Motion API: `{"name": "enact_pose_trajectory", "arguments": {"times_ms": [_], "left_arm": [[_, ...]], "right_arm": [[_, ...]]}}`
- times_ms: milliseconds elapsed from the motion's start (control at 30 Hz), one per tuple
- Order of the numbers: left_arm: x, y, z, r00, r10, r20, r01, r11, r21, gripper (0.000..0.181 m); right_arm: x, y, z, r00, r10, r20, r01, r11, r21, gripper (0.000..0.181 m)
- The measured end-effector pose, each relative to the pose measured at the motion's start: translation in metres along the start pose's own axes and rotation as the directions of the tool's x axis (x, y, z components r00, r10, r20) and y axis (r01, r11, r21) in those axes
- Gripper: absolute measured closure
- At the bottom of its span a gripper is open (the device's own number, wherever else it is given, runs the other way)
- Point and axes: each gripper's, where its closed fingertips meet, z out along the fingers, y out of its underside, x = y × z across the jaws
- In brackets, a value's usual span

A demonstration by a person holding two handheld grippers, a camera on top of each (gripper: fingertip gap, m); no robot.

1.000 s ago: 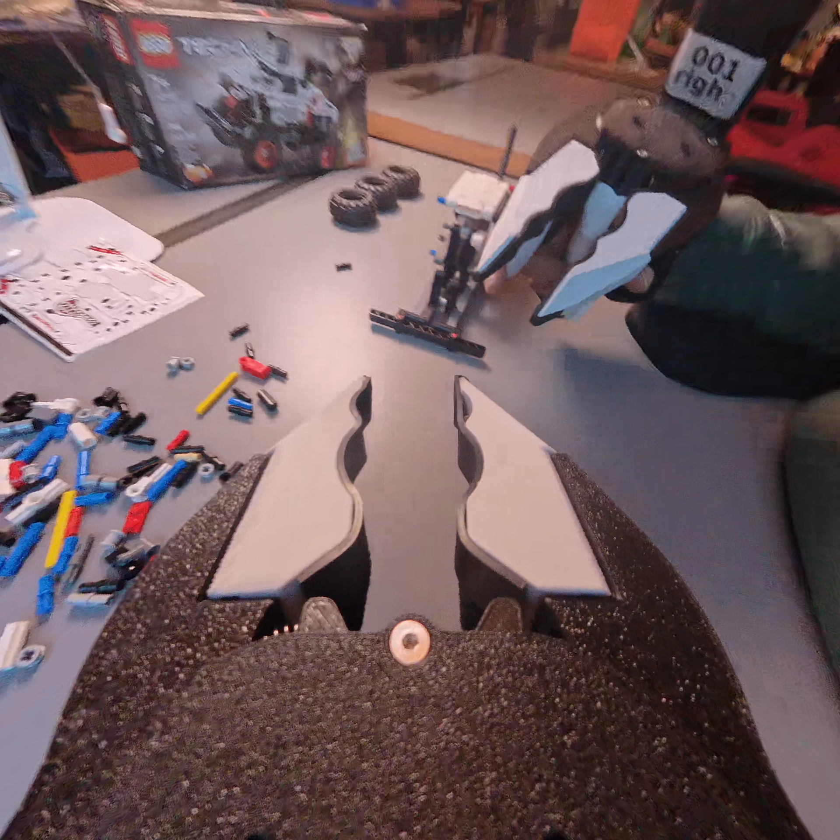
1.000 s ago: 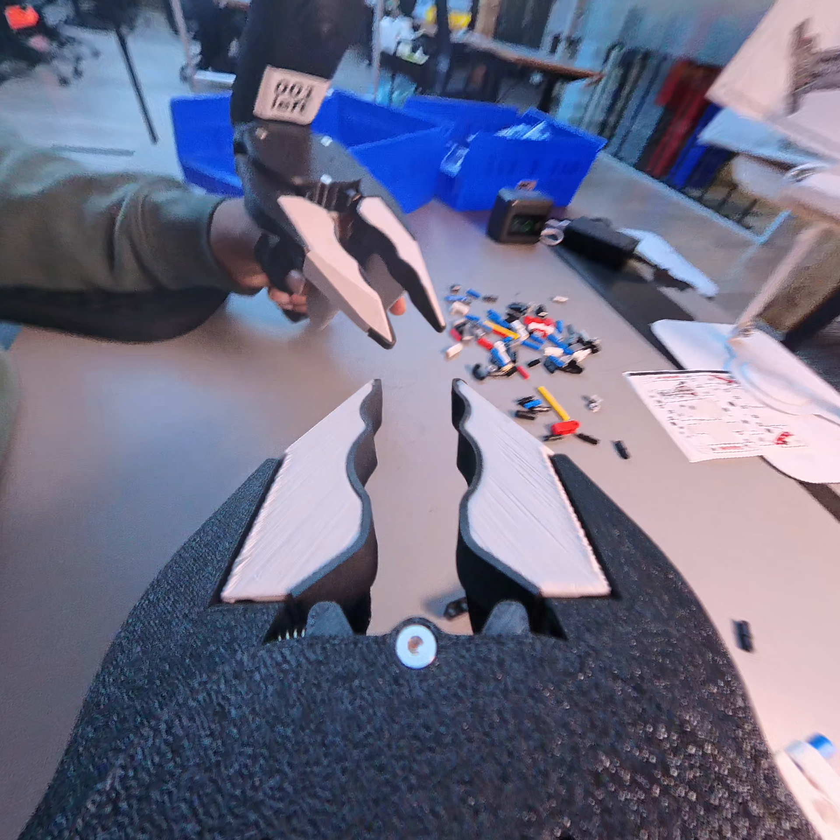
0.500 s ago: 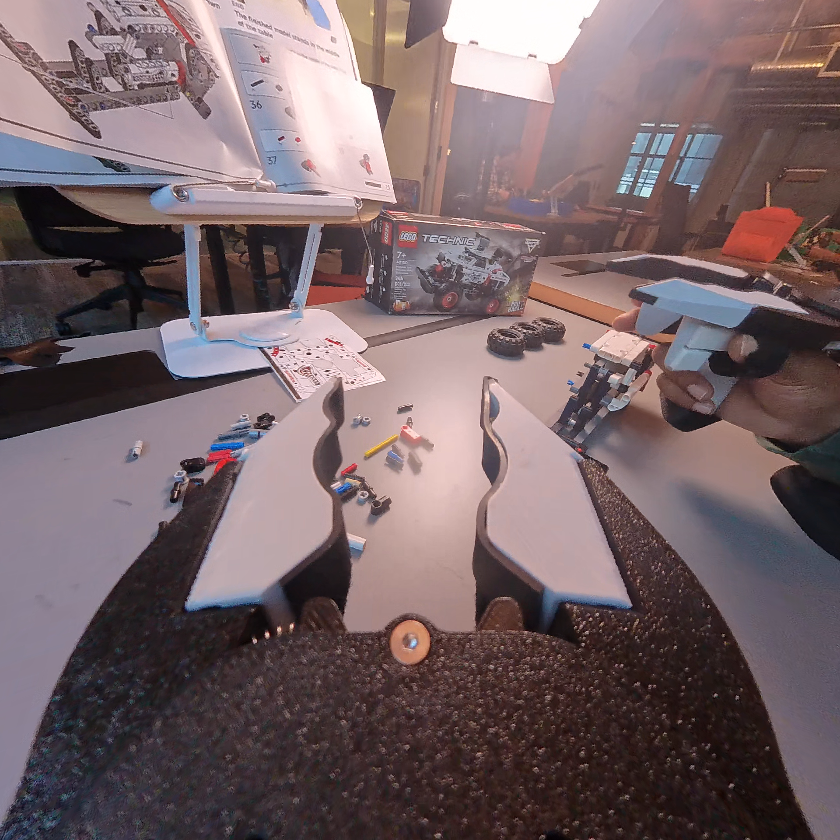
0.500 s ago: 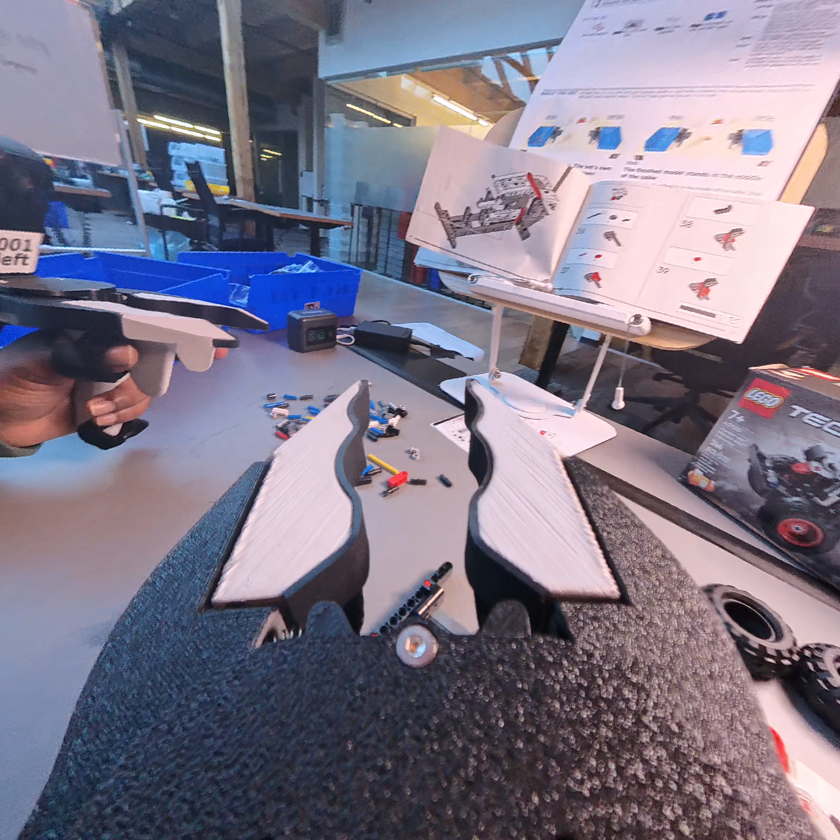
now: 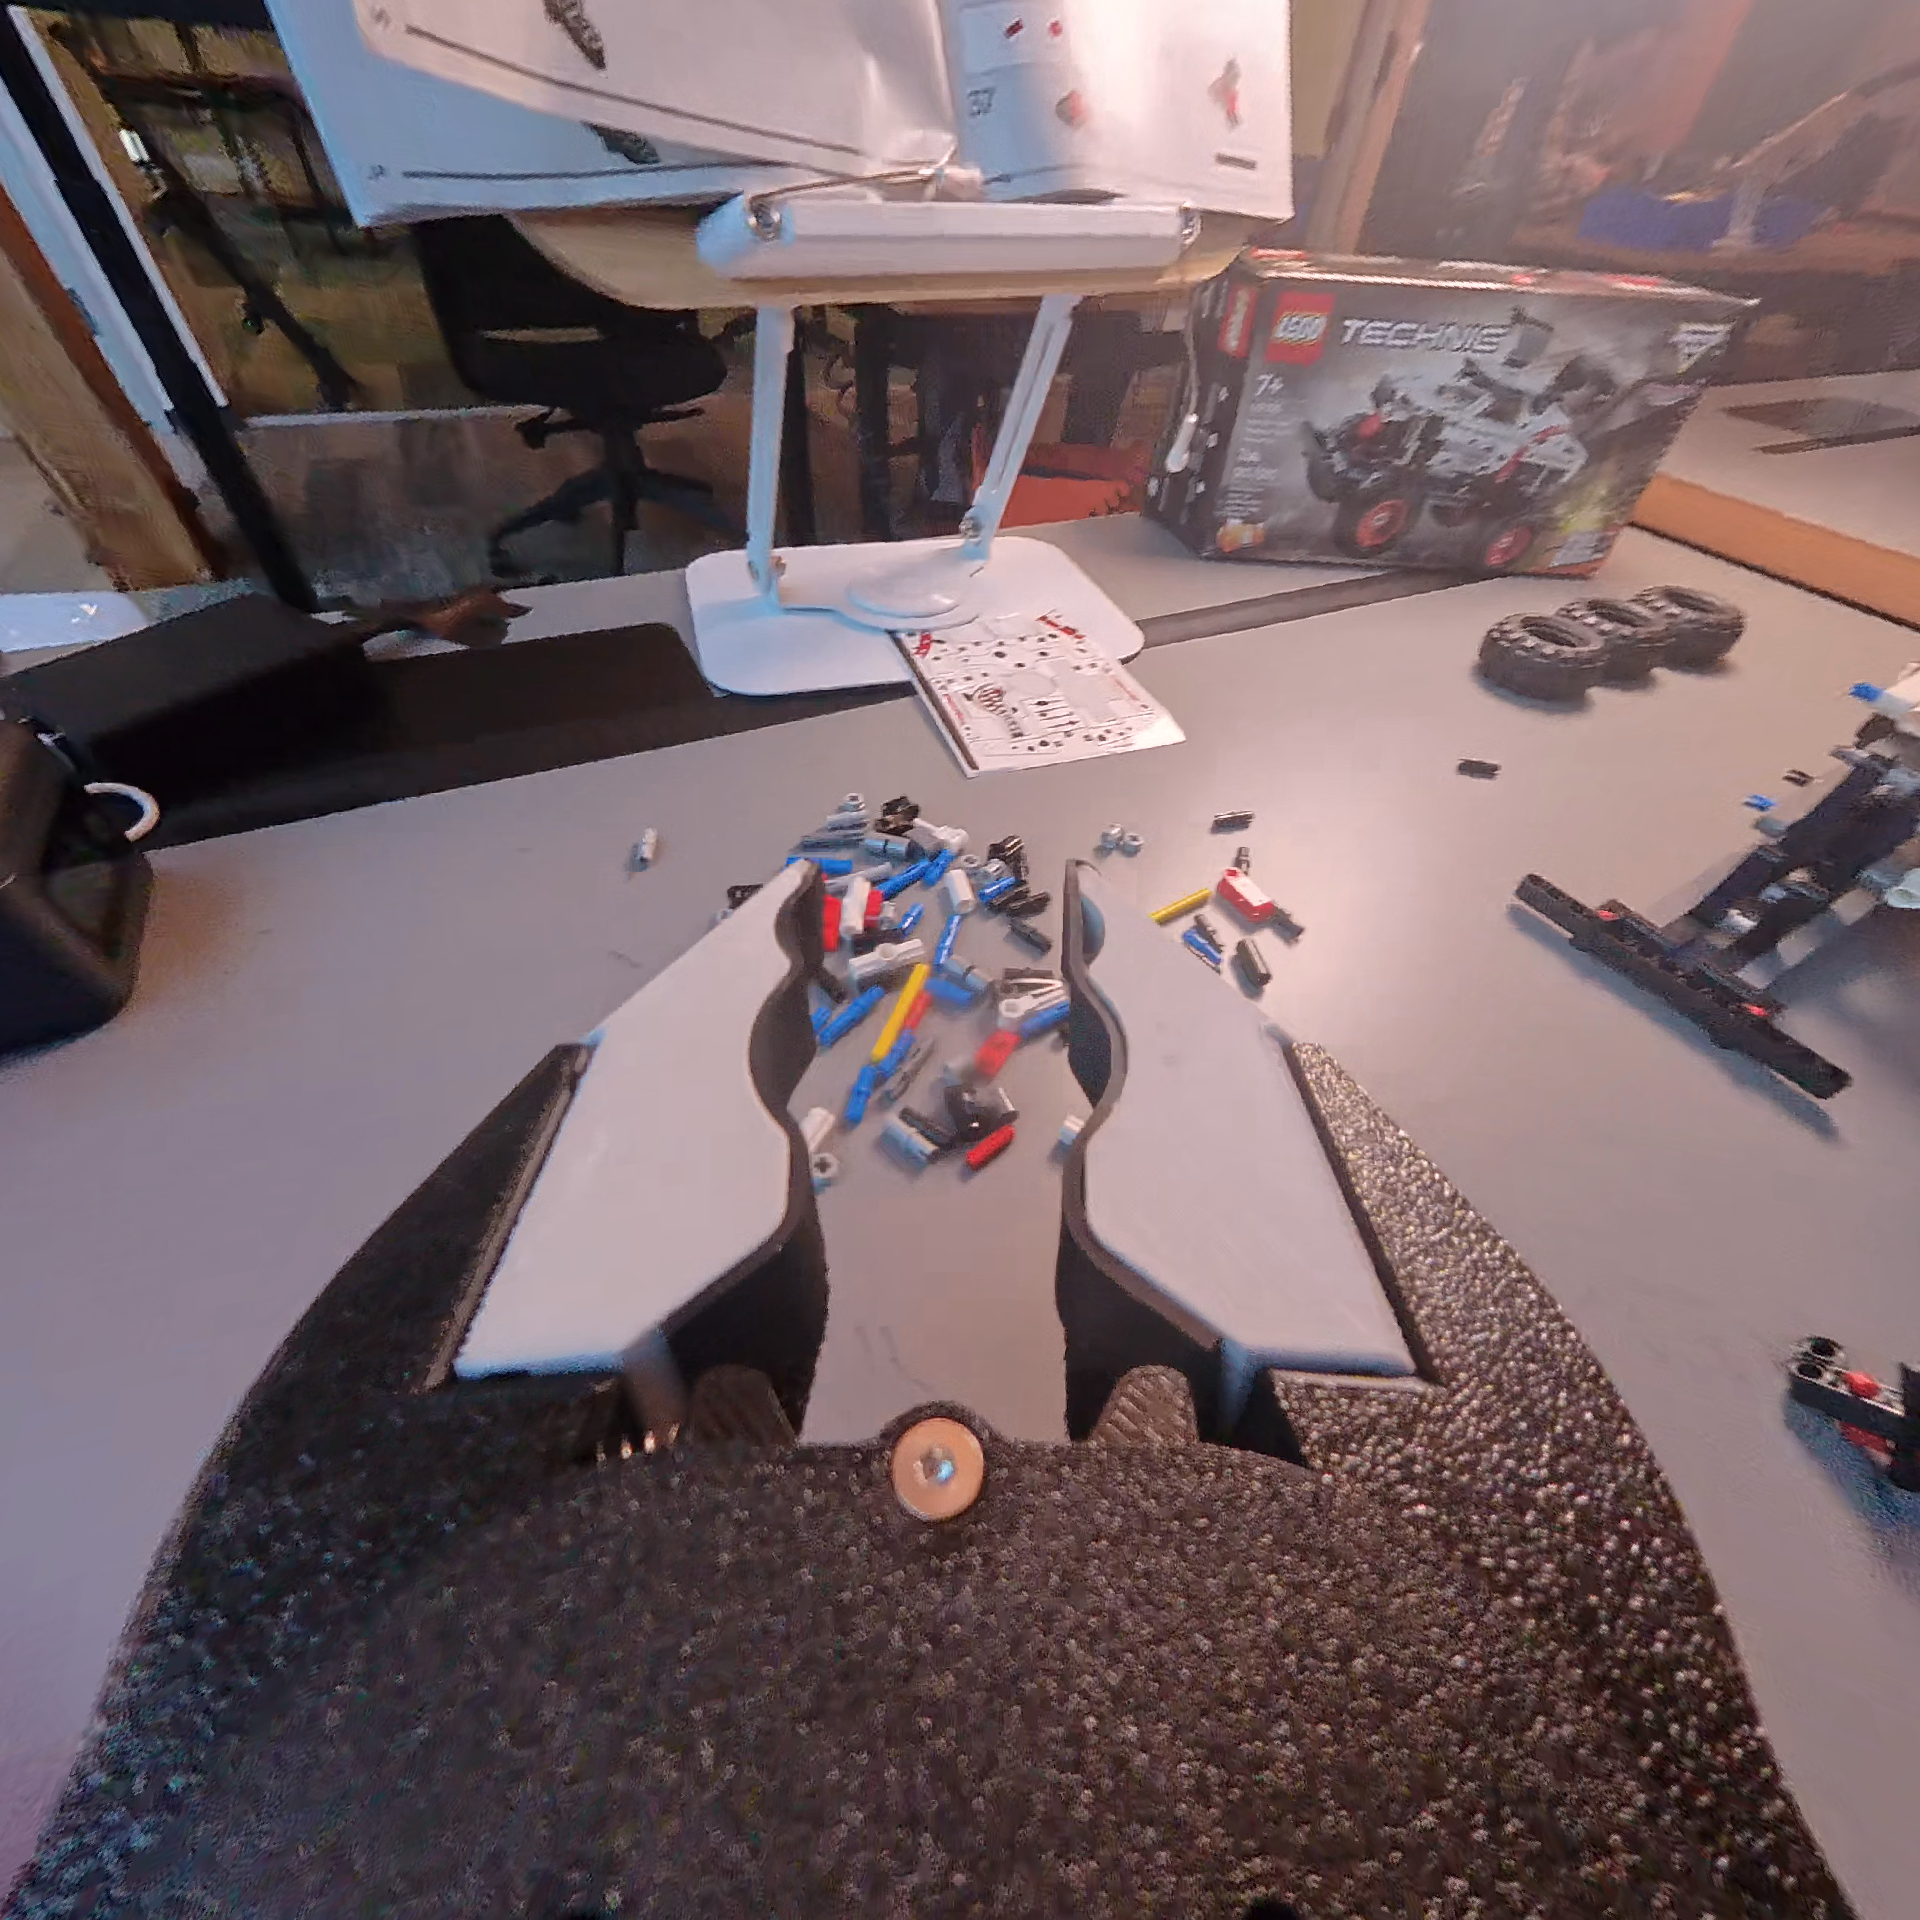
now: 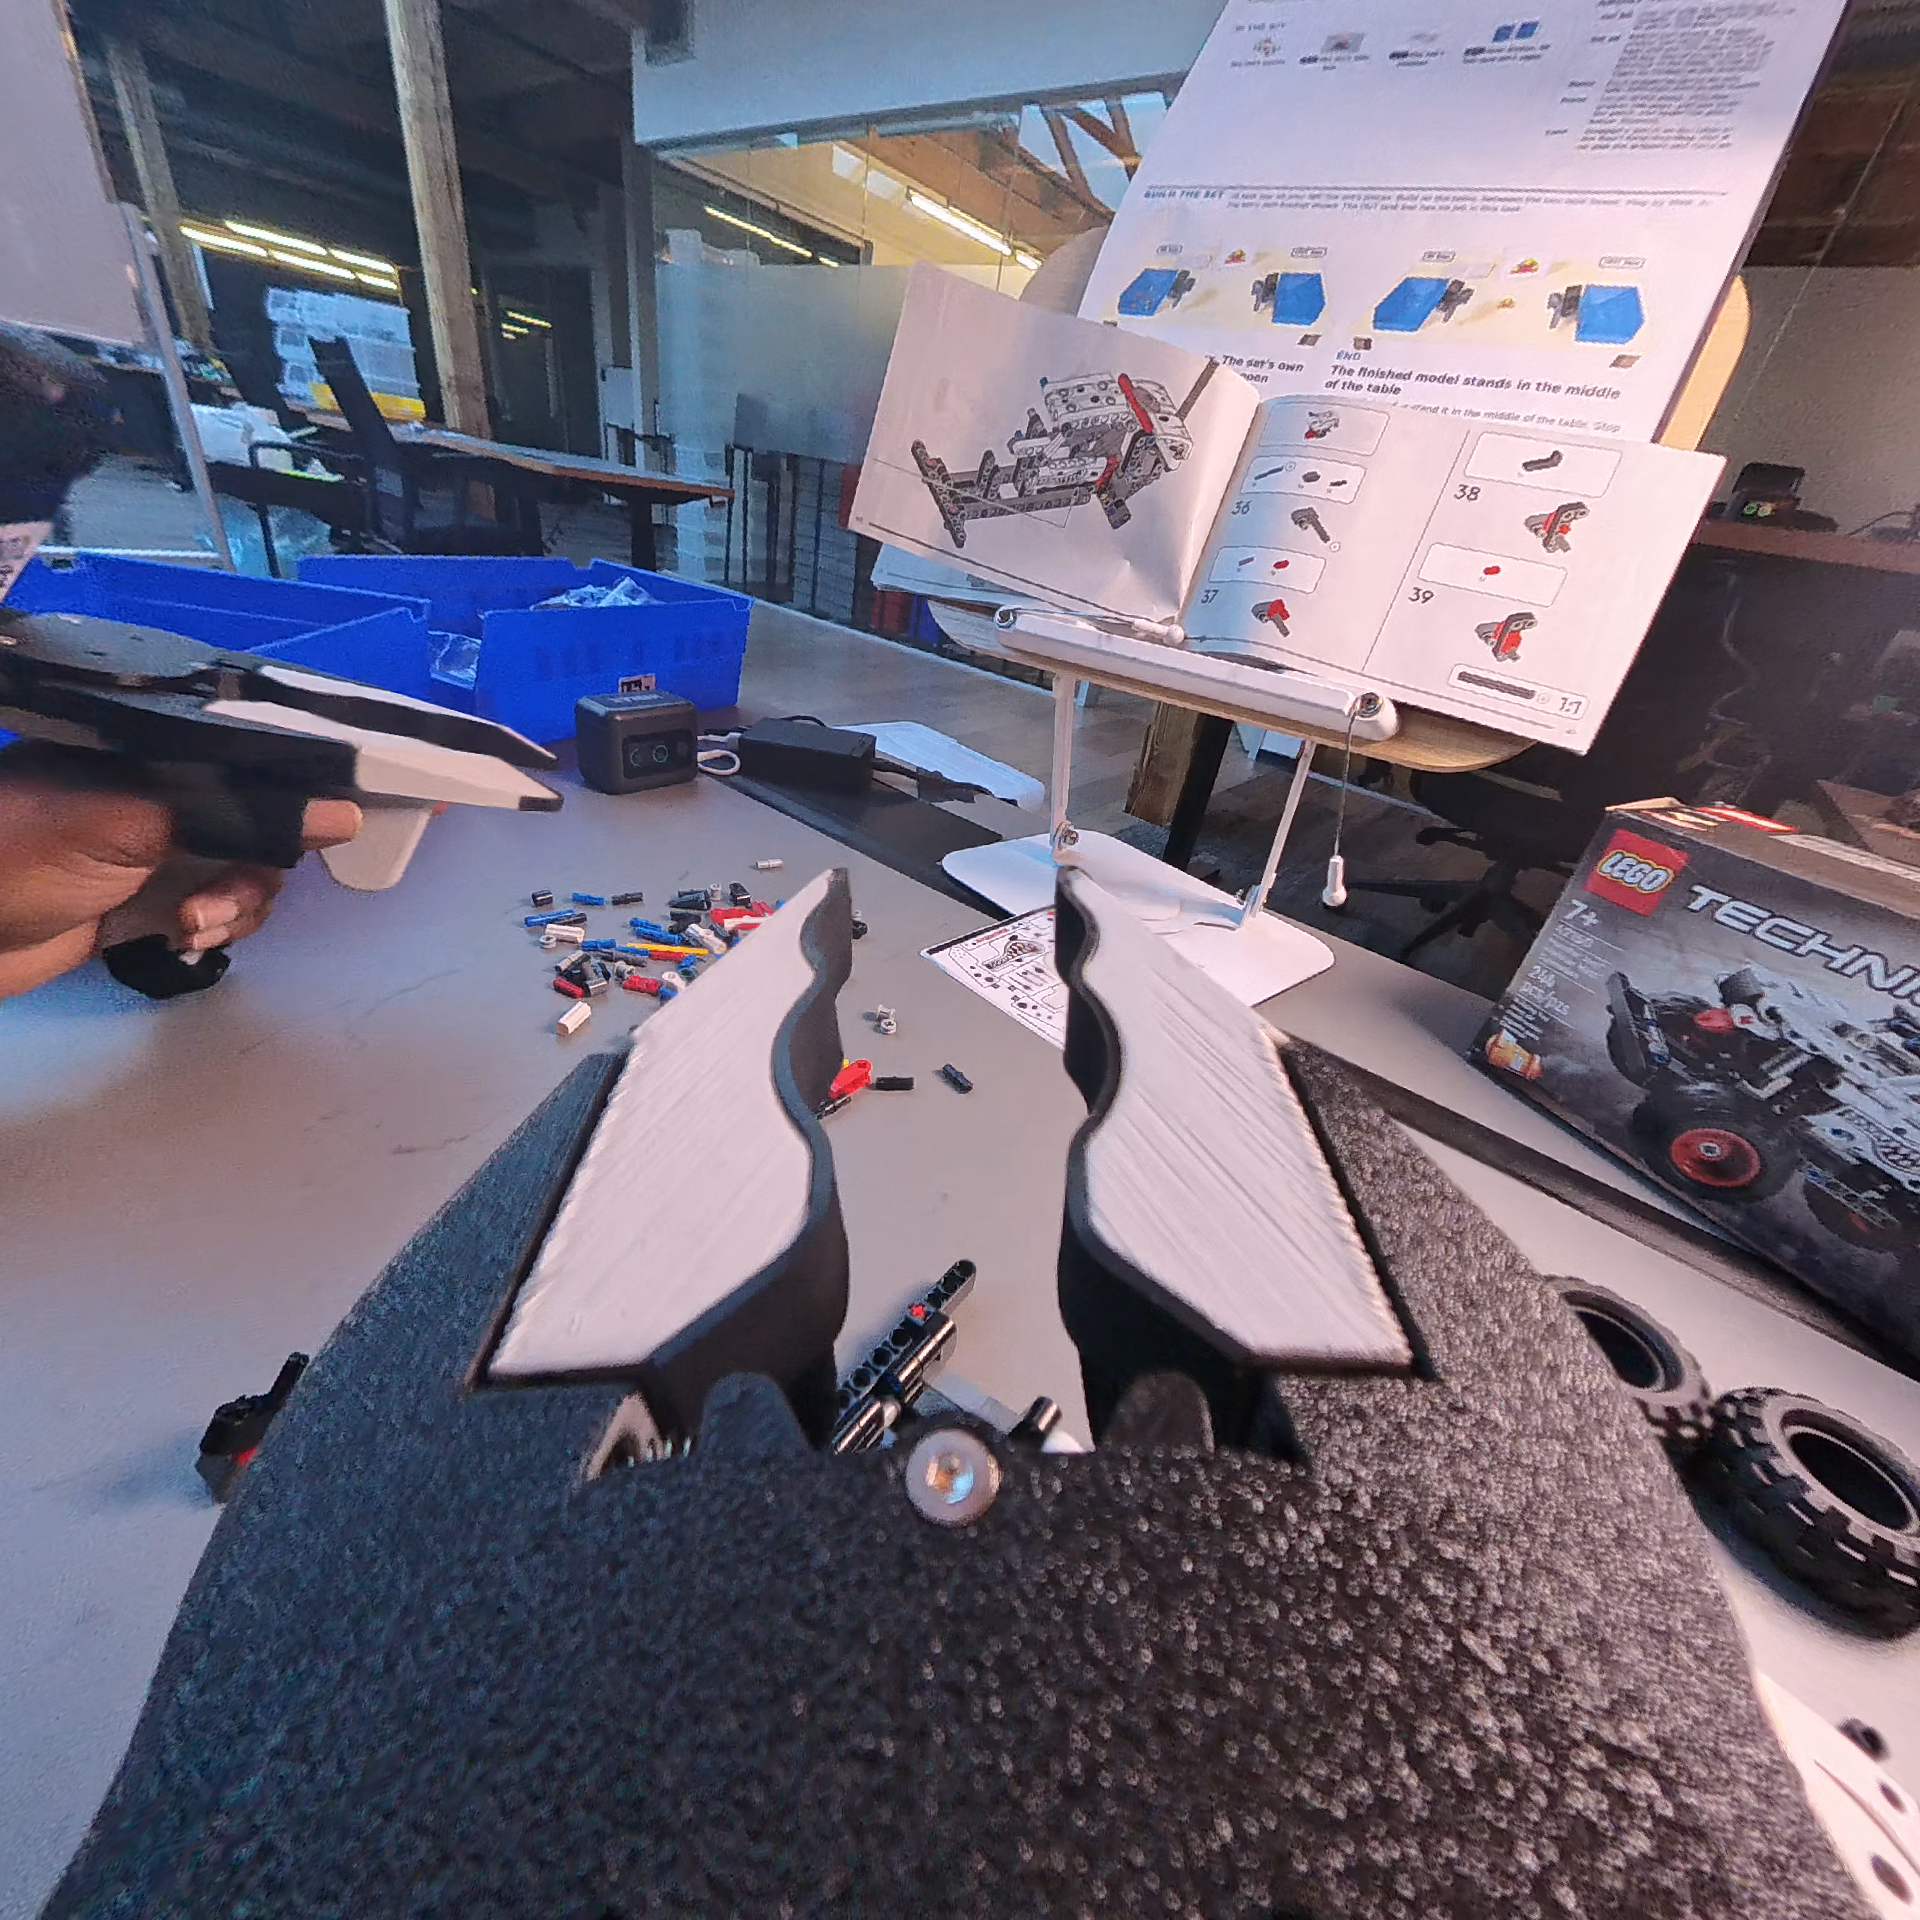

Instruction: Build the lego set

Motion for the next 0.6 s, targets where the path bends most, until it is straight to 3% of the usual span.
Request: {"name": "enact_pose_trajectory", "arguments": {"times_ms": [167, 267, 367, 600], "left_arm": [[-0.027, 0.01, 0.021, 0.998, 0.045, 0.051, -0.038, 0.991, -0.127, 0.147], [-0.032, 0.027, 0.034, 0.996, 0.084, 0.003, -0.08, 0.962, -0.262, 0.158], [-0.012, 0.052, 0.039, 0.983, 0.061, -0.175, -0.127, 0.909, -0.397, 0.16], [0.0, 0.077, 0.032, 0.966, 0.089, -0.243, -0.203, 0.843, -0.498, 0.165]], "right_arm": [[-0.002, 0.006, 0.001, 1.0, 0.018, 0.013, -0.018, 0.999, -0.03, 0.143], [-0.004, 0.007, 0.001, 1.0, 0.016, 0.024, -0.015, 0.999, -0.04, 0.143], [-0.003, 0.009, 0.001, 1.0, 0.0, 0.026, 0.002, 0.999, -0.052, 0.143], [-0.007, 0.018, 0.003, 0.996, -0.069, 0.052, 0.074, 0.993, -0.089, 0.144]]}}
